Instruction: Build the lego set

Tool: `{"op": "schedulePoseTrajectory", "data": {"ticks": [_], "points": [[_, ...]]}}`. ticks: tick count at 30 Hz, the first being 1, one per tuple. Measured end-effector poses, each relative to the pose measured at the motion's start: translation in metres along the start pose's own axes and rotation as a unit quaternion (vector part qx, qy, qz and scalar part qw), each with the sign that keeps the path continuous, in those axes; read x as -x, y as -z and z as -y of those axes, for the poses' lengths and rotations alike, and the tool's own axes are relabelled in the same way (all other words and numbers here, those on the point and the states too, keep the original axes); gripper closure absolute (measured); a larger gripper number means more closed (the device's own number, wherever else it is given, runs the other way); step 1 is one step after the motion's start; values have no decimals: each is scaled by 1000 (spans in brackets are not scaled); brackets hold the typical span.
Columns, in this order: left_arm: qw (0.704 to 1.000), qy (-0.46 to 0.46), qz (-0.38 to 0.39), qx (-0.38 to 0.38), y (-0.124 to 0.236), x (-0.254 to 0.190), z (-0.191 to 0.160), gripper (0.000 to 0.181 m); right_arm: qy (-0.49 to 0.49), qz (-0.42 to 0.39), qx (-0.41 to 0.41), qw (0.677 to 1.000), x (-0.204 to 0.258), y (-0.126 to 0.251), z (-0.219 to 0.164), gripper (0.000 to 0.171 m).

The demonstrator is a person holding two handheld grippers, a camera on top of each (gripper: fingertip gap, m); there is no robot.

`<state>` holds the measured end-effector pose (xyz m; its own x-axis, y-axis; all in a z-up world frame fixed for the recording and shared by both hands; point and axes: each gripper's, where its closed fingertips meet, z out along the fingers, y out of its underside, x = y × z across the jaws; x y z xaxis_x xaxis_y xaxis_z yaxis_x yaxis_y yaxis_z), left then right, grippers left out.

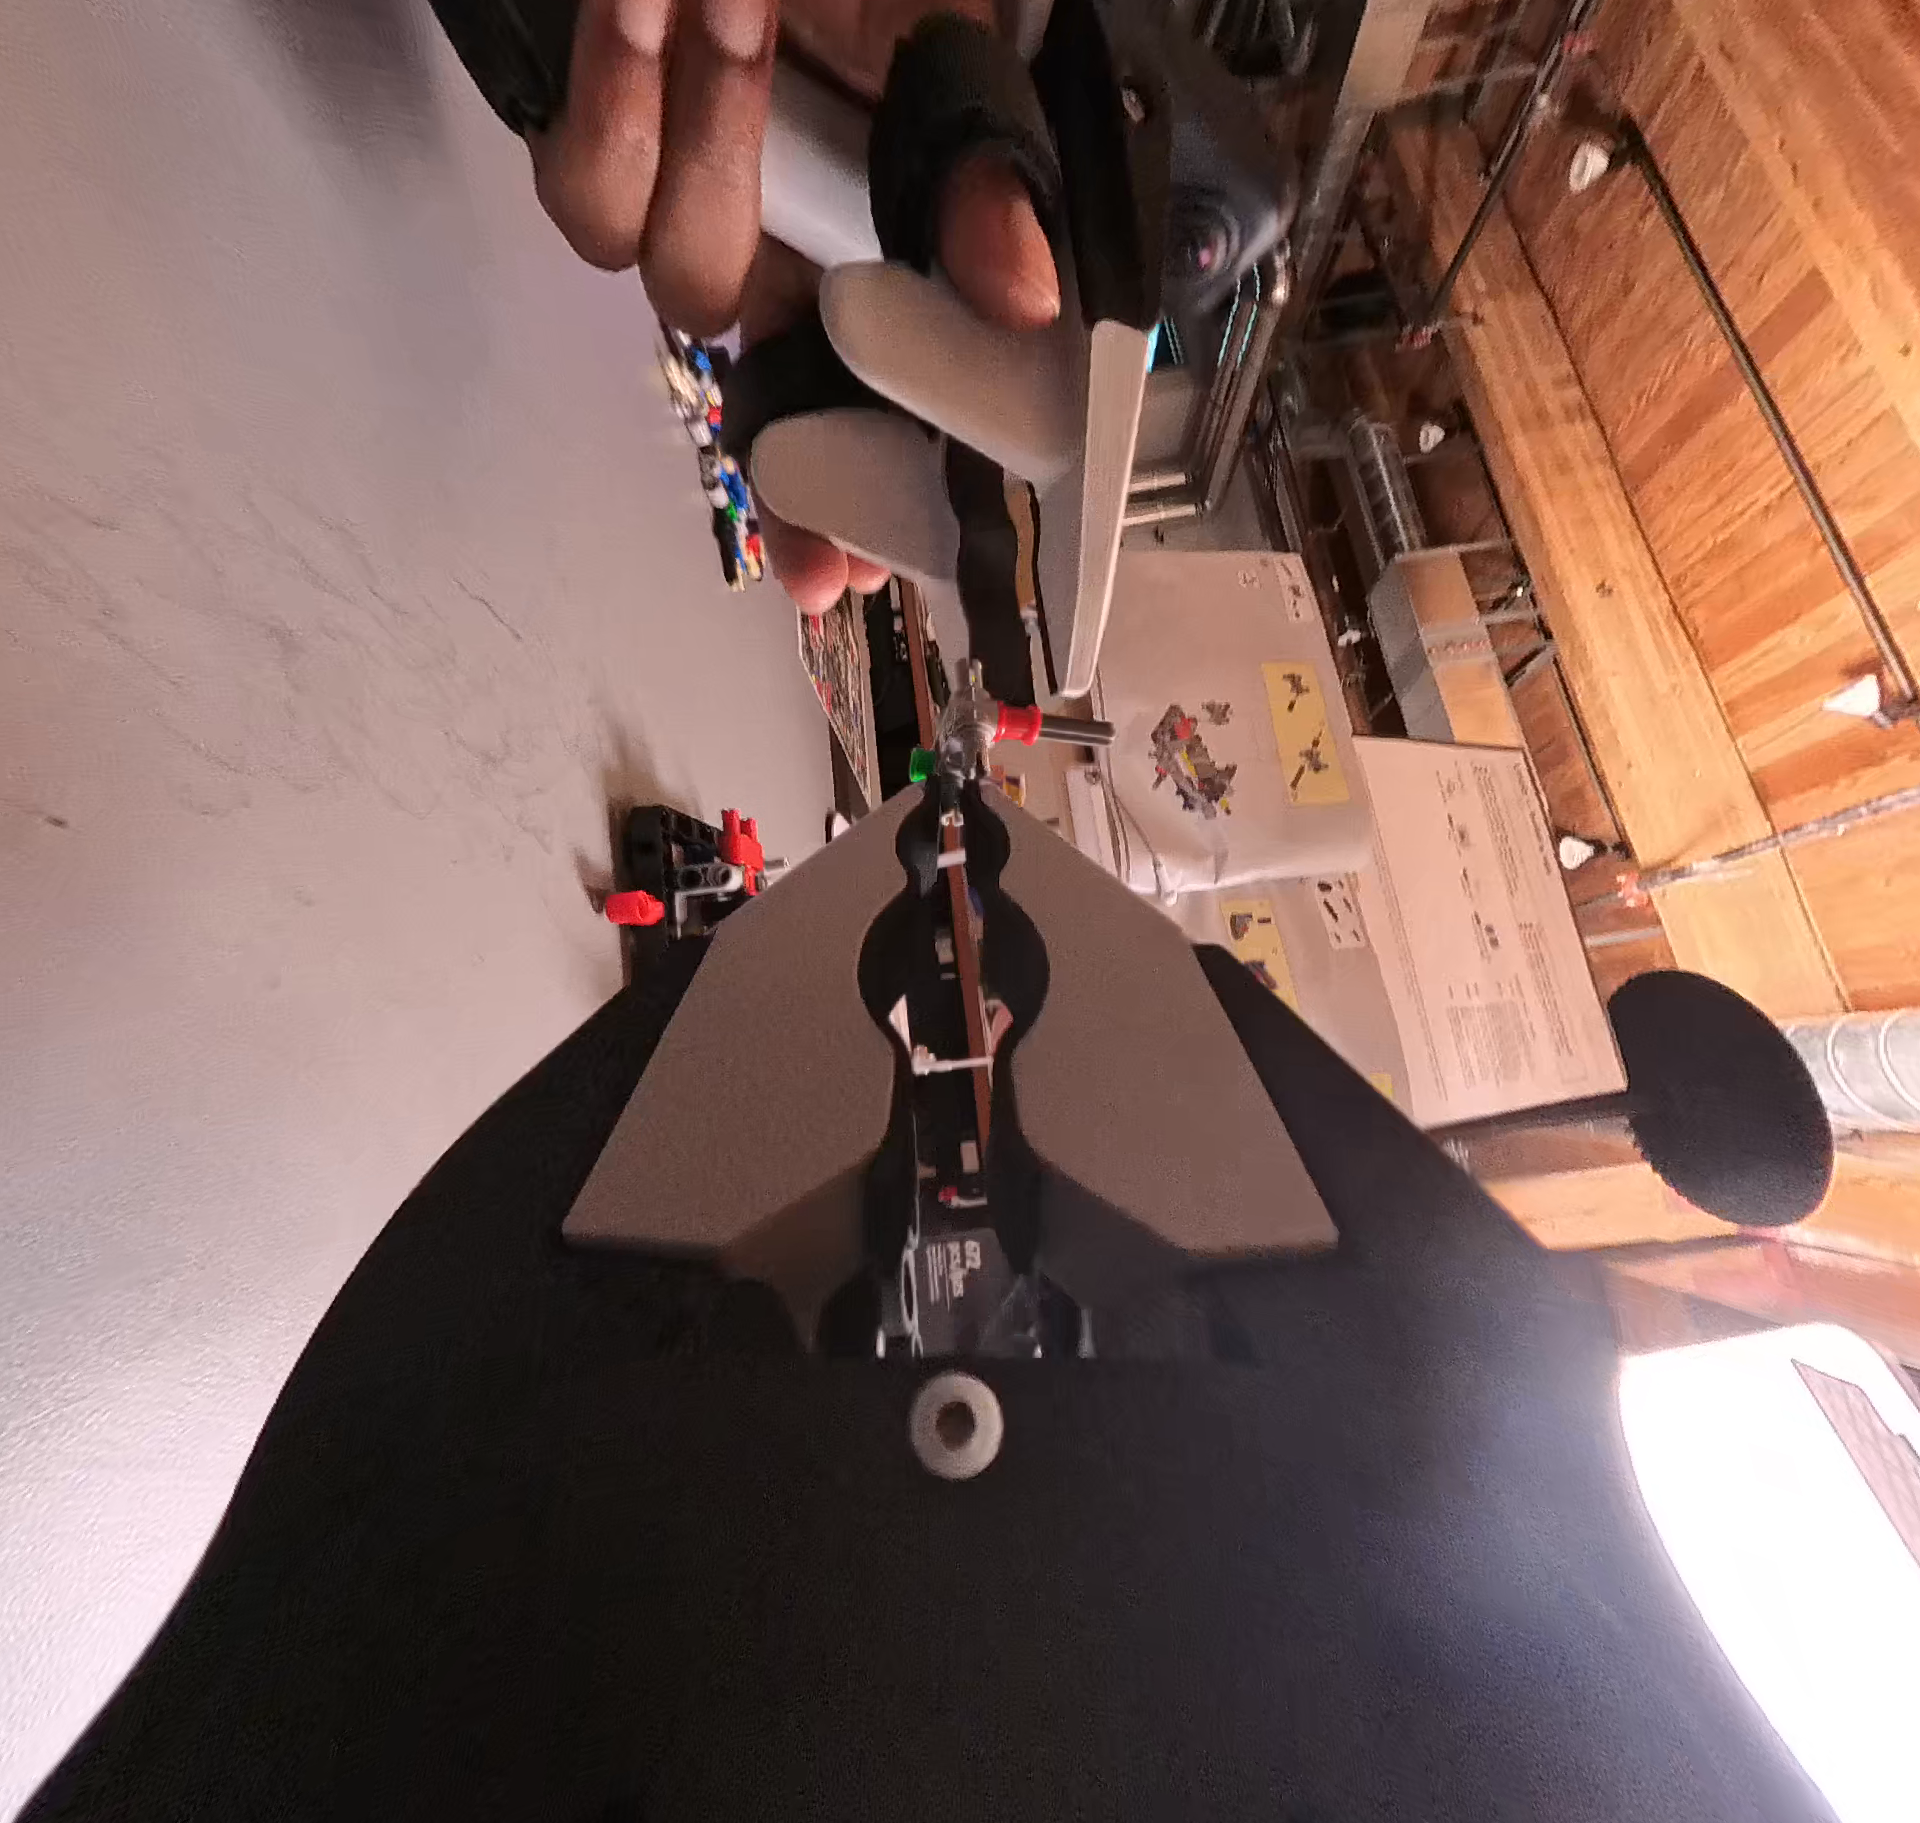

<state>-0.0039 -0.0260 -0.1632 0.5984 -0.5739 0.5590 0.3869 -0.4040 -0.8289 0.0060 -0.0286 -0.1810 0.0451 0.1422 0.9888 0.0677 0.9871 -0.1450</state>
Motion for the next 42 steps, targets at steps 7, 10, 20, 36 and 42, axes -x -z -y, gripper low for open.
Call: {"op": "schedulePoseTrajectory", "data": {"ticks": [7,10,20,36,42], "points": [[993,14,-84,78,0,-21,-23,160,22,4,-68,997,0,10,15,171],[991,11,-91,96,2,-20,-28,160,27,2,-91,996,-1,14,21,170],[987,22,-95,125,2,-20,-38,179,43,14,-120,992,6,16,24,170],[909,-356,214,-43,4,-1,24,181,-634,148,-4,759,-18,-18,-3,131],[897,-378,227,-48,1,-2,23,180,-587,132,7,799,-22,-27,-2,149]]}}
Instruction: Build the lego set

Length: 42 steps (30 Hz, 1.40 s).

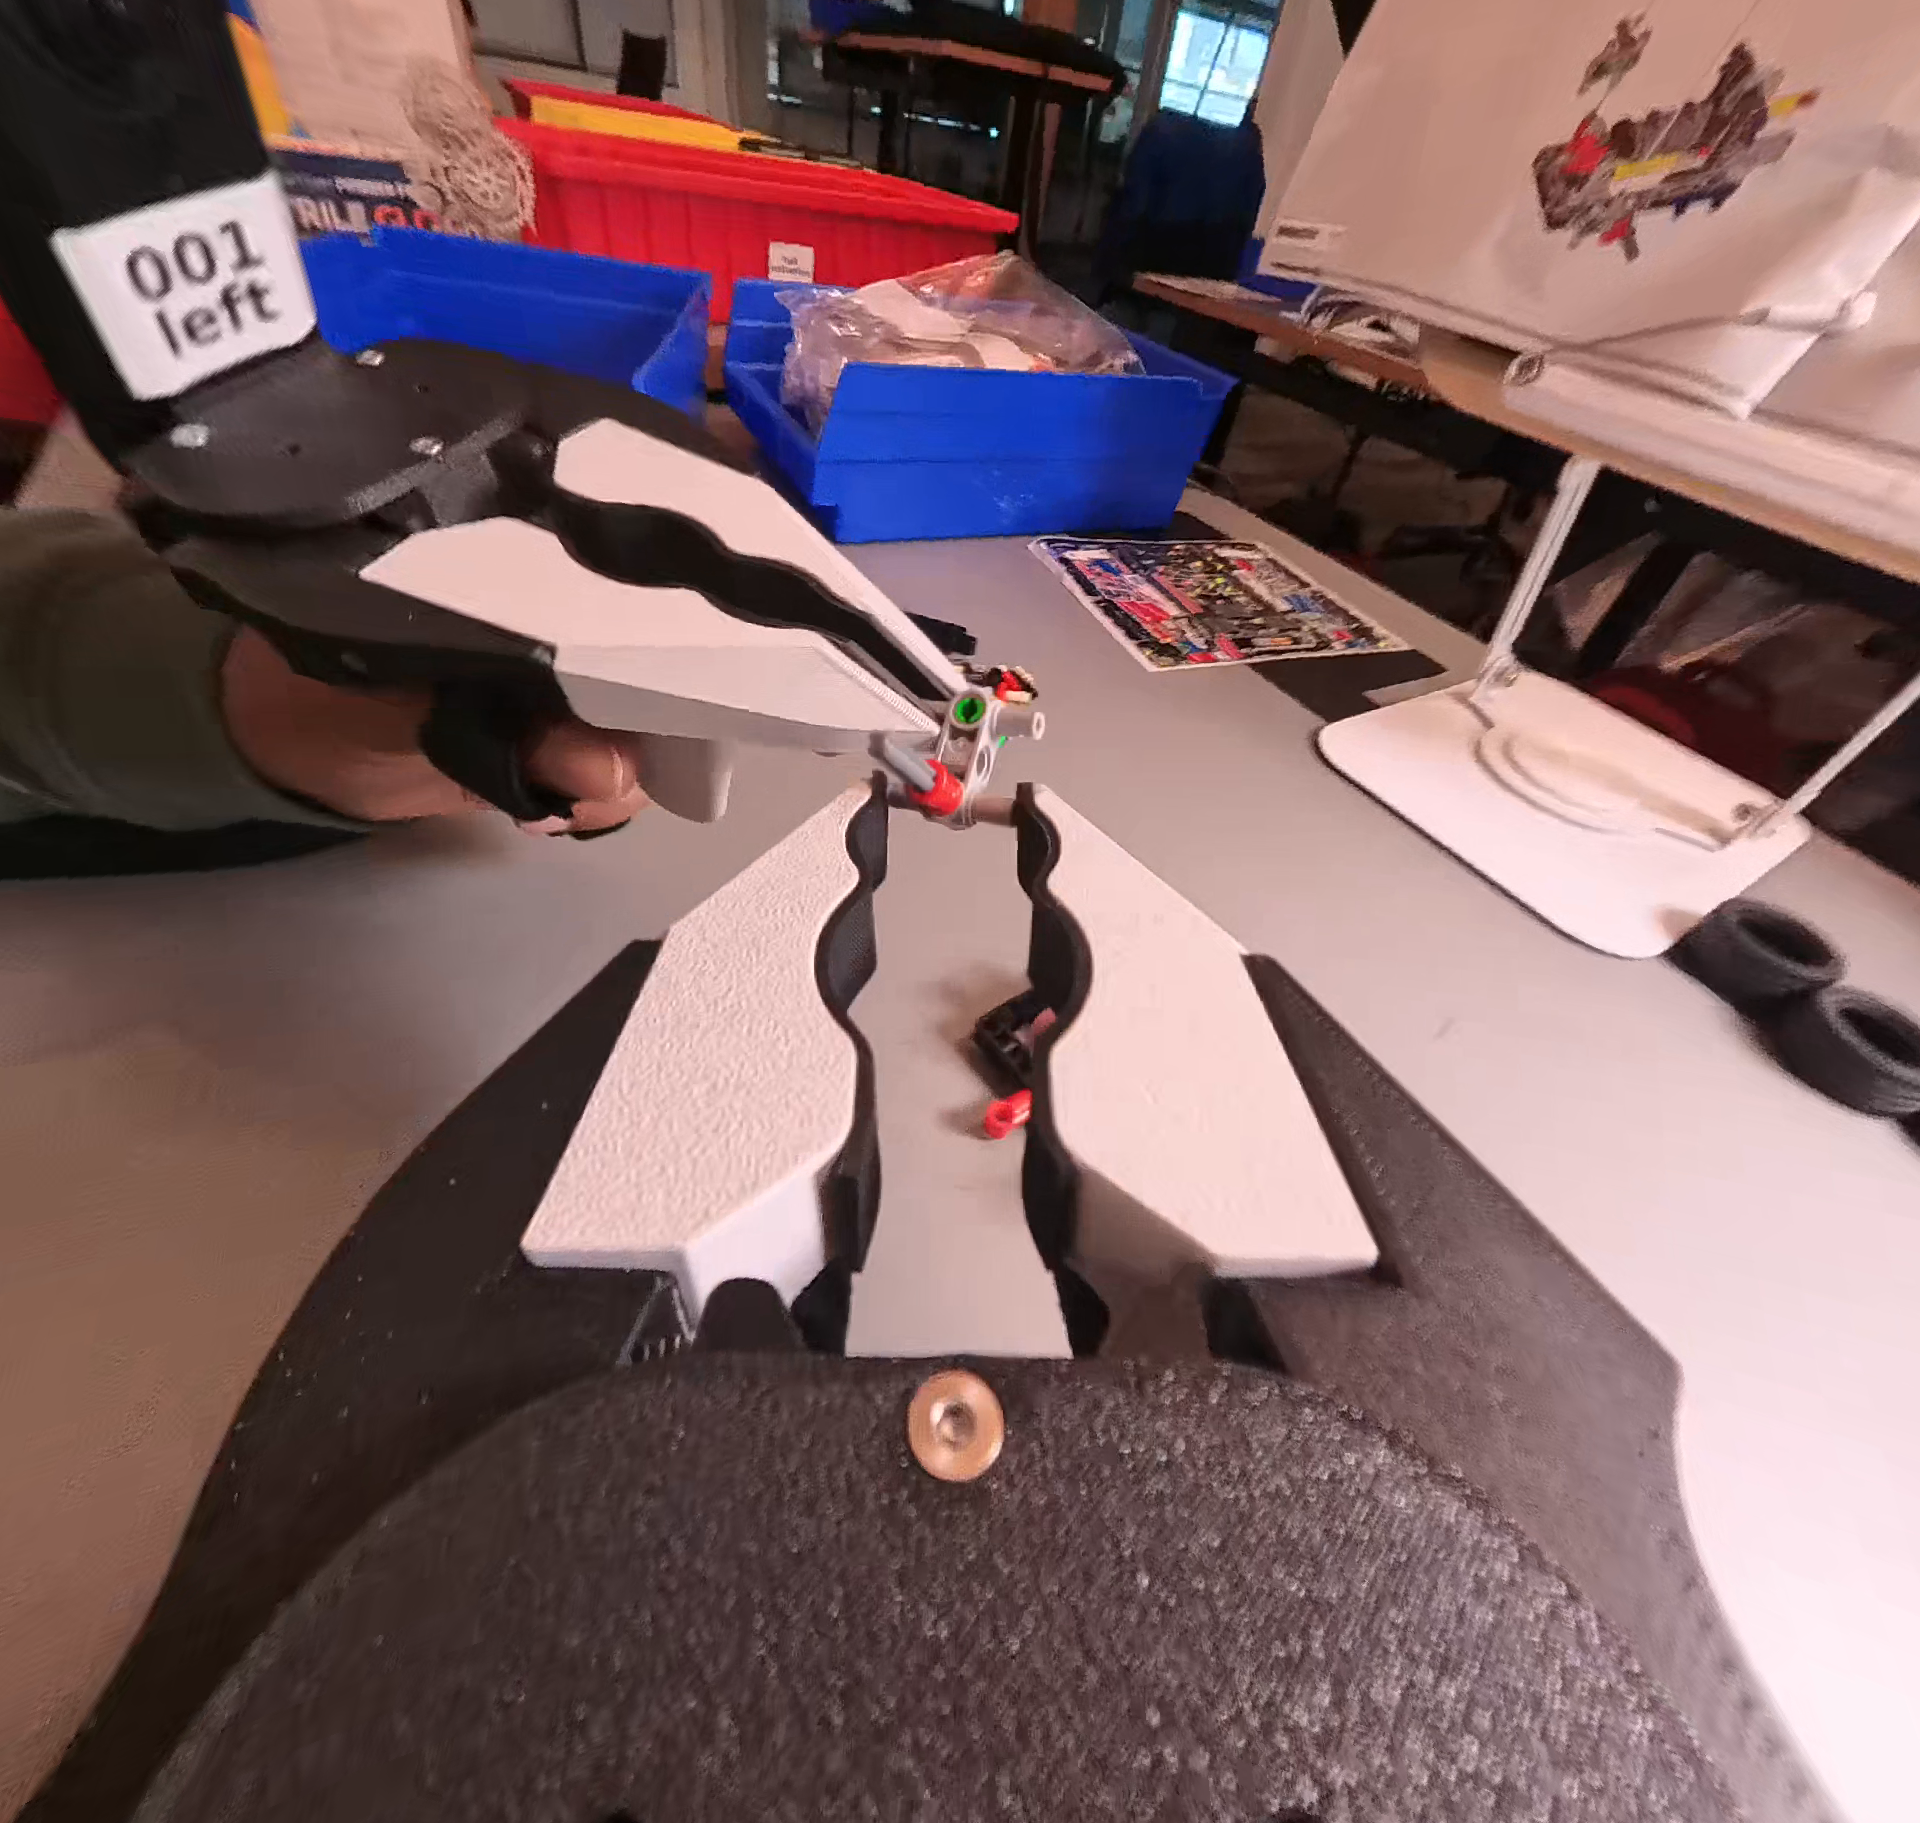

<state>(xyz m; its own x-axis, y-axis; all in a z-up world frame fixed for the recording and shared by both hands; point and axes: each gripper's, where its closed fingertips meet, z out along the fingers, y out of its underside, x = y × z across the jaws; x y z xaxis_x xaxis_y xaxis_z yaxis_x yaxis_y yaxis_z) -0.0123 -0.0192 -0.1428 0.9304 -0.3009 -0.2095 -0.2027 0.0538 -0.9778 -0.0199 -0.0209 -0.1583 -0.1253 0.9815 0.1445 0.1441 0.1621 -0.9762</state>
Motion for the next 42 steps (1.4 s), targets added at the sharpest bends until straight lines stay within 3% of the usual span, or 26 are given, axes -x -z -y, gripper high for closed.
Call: {"op": "schedulePoseTrajectory", "data": {"ticks": [5,10,16,22,27,30,34,38,42], "points": [[995,55,-73,40,-3,-8,-20,178,148,62,43,986,2,5,-13,150],[972,133,-153,122,-5,-8,-52,164,363,90,87,923,-11,5,-49,150],[942,177,-233,166,-13,-8,-69,161,475,106,78,870,-5,-11,-66,150],[938,147,-246,195,-18,-6,-83,171,486,106,80,864,-11,-17,-74,150],[939,166,-221,207,-21,-4,-90,171,456,104,97,878,-16,-19,-83,150],[943,163,-206,205,-20,-3,-91,171,443,111,116,882,-19,-15,-88,141],[944,185,-189,199,-19,3,-89,171,393,111,112,906,-23,-7,-82,141],[933,241,-167,207,-20,8,-92,171,324,91,100,936,-30,-4,-68,163],[927,267,-161,208,-23,8,-93,171,204,95,126,966,-38,-8,-65,167]]}}
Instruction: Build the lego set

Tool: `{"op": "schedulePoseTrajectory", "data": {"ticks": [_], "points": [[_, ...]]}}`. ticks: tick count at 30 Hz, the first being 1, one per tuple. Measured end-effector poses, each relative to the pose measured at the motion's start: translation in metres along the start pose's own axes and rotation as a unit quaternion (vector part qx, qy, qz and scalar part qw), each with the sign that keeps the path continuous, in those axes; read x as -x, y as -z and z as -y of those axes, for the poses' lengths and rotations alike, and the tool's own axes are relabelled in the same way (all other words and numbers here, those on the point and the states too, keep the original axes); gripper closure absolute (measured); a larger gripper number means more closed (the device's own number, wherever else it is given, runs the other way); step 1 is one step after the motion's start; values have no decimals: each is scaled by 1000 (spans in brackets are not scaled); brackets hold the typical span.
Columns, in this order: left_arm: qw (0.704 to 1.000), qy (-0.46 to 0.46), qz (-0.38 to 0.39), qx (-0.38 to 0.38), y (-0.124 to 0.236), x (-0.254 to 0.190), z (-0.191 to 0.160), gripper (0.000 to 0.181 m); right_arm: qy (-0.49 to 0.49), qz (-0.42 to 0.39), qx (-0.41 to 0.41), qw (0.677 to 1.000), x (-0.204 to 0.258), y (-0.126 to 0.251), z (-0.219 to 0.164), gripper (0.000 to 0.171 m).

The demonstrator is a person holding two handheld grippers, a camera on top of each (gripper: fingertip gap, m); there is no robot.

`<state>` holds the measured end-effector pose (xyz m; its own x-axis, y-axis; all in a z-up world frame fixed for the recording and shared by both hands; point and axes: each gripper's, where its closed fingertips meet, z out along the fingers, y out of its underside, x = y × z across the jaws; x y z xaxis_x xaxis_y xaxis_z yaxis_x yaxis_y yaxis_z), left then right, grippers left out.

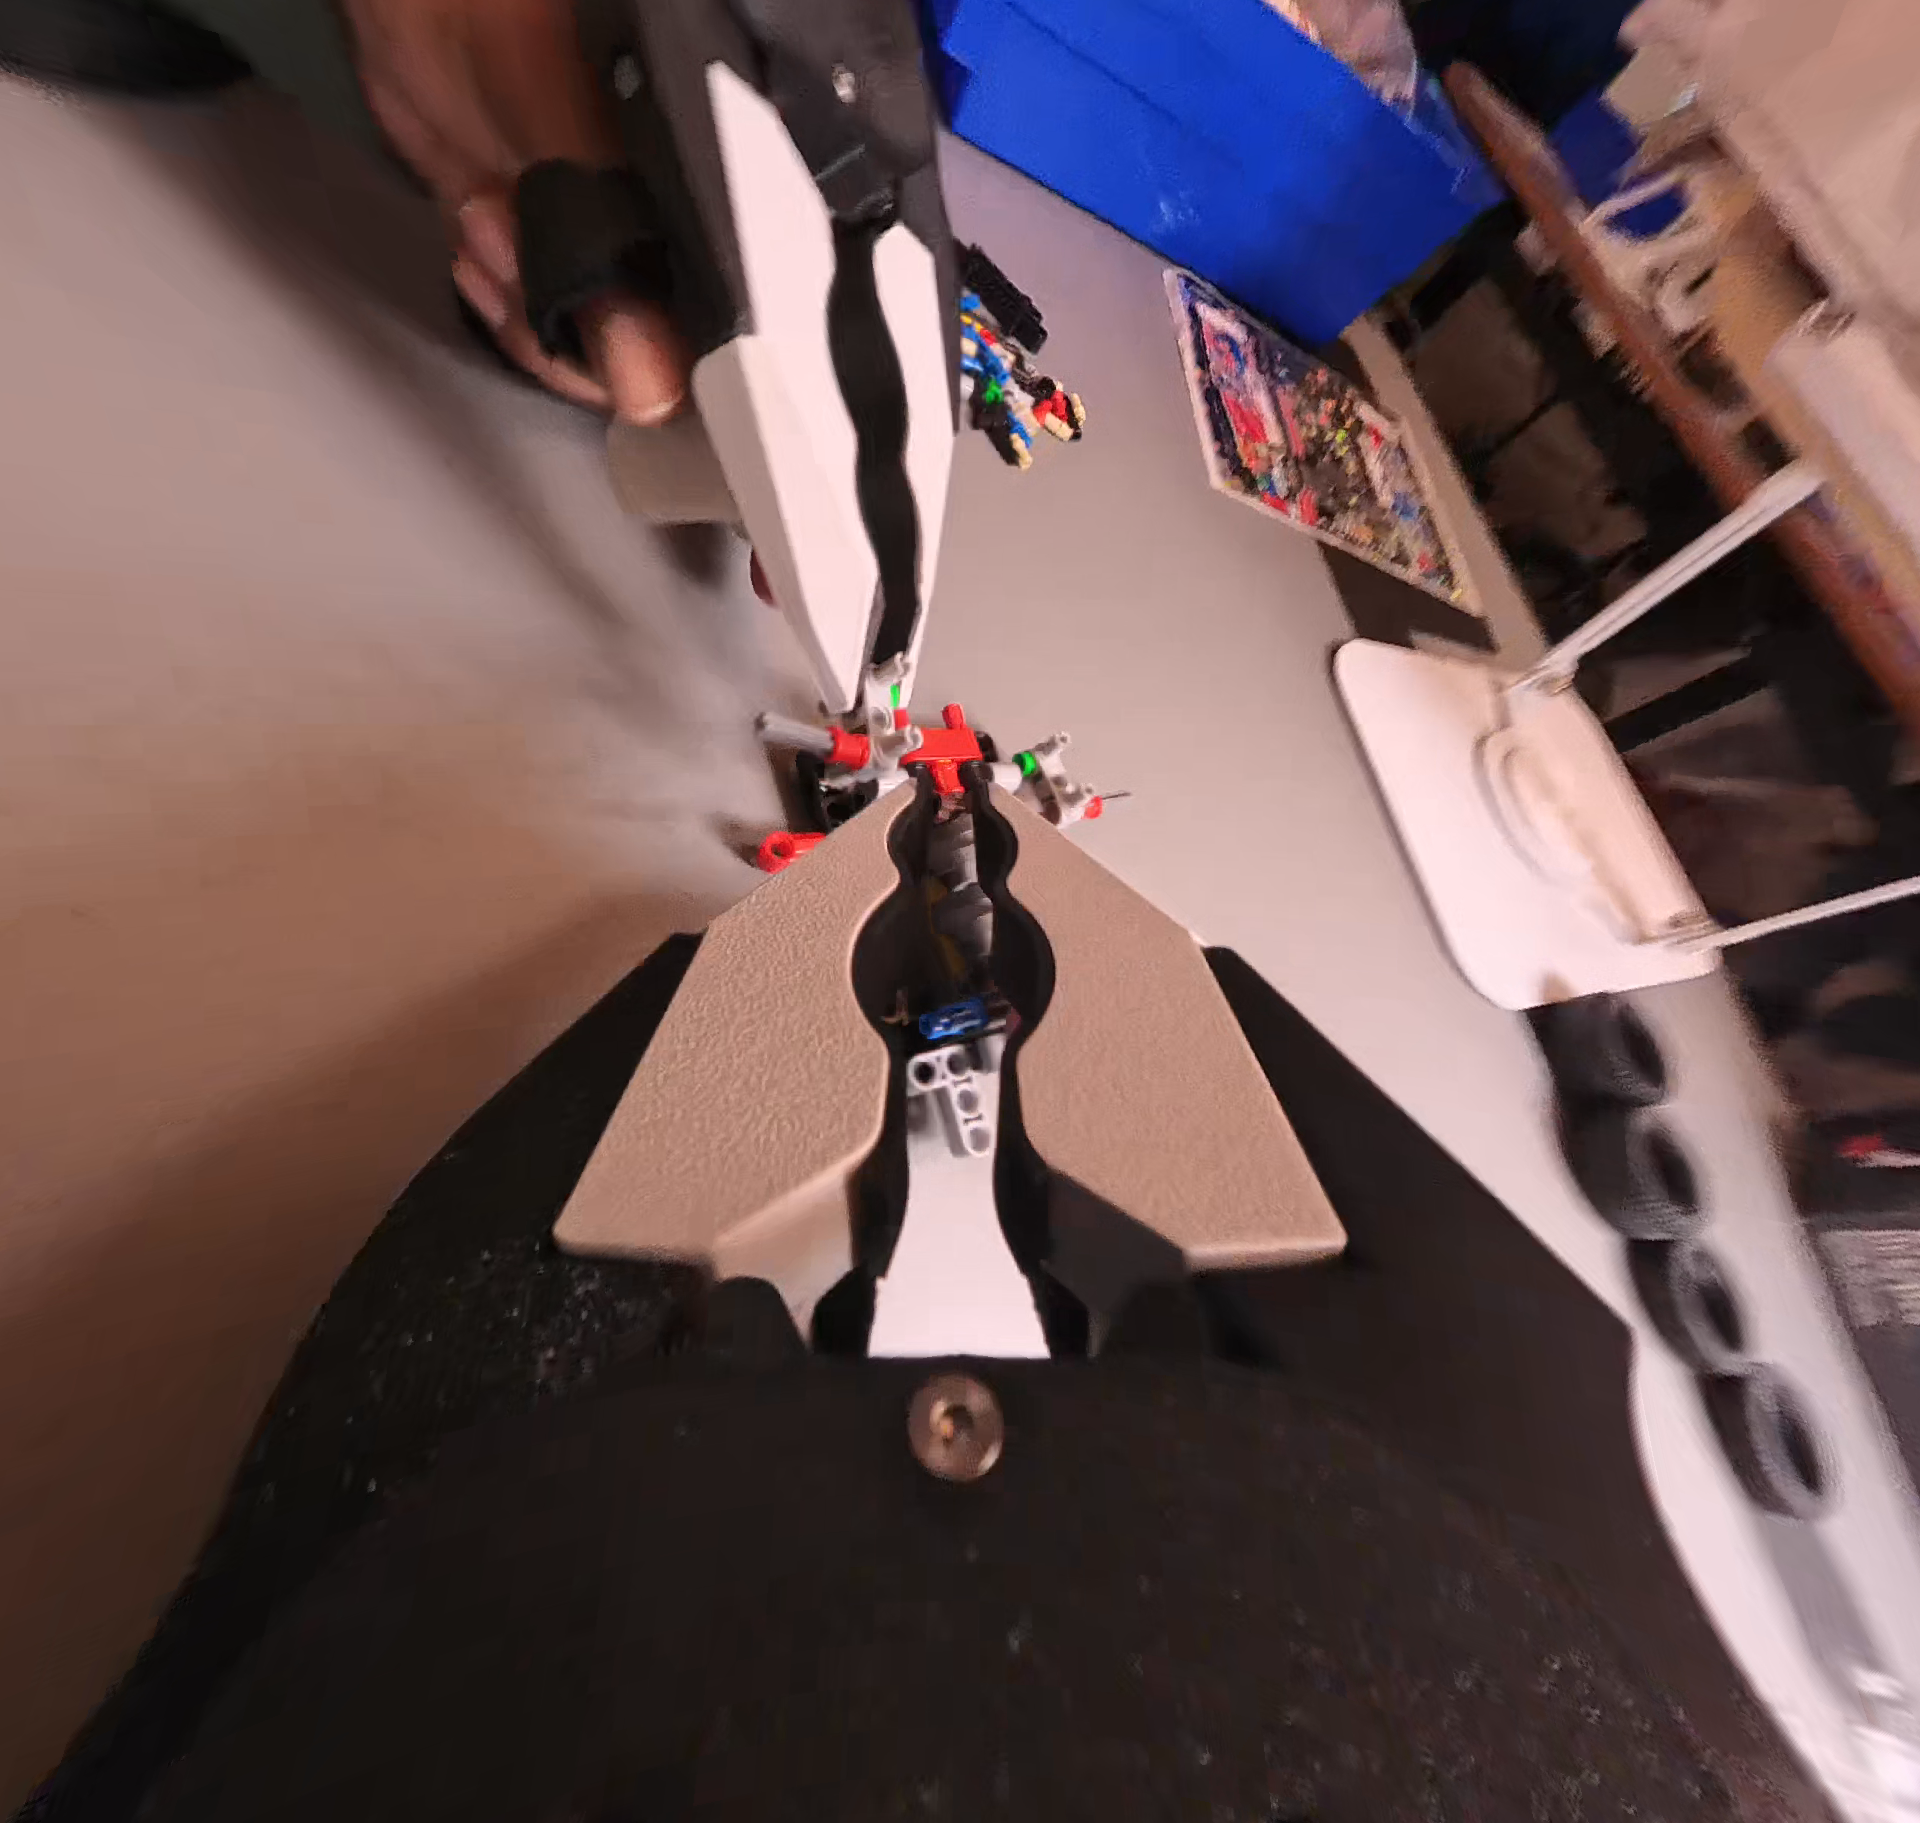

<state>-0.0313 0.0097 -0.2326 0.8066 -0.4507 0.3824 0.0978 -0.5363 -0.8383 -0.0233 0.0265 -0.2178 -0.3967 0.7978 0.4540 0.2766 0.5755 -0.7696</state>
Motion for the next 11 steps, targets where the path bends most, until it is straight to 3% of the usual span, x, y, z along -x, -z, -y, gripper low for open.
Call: {"op": "schedulePoseTrajectory", "data": {"ticks": [4,11], "points": [[999,-38,10,-2,-3,-4,1,171,-150,66,16,986,4,-2,-3,164],[996,-87,32,-6,-1,-6,2,171,-234,114,29,965,16,1,7,165]]}}
